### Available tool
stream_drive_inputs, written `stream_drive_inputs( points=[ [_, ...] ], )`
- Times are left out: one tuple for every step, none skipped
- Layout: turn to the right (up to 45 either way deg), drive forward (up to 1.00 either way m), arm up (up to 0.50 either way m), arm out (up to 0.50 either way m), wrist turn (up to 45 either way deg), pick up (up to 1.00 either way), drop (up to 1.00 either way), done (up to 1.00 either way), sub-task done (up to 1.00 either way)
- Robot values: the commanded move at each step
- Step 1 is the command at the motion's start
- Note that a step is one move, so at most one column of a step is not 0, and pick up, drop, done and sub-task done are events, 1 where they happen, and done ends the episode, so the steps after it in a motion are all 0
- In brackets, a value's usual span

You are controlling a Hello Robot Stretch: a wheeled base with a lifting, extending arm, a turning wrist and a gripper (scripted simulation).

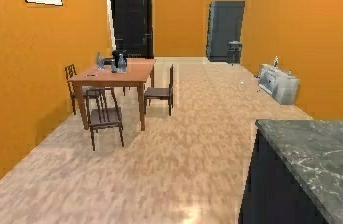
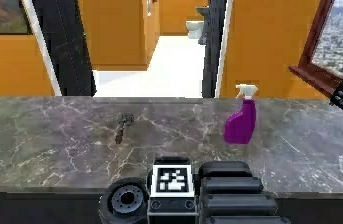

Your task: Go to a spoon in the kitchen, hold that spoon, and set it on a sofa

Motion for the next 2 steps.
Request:
stream_drive_inputs(
  points=[
    [0.0,1.0,0.0,0.0,0.0,0.0,0.0,0.0,0.0],
    [0.0,0.2,0.0,0.0,0.0,0.0,0.0,0.0,0.0]
  ],
)
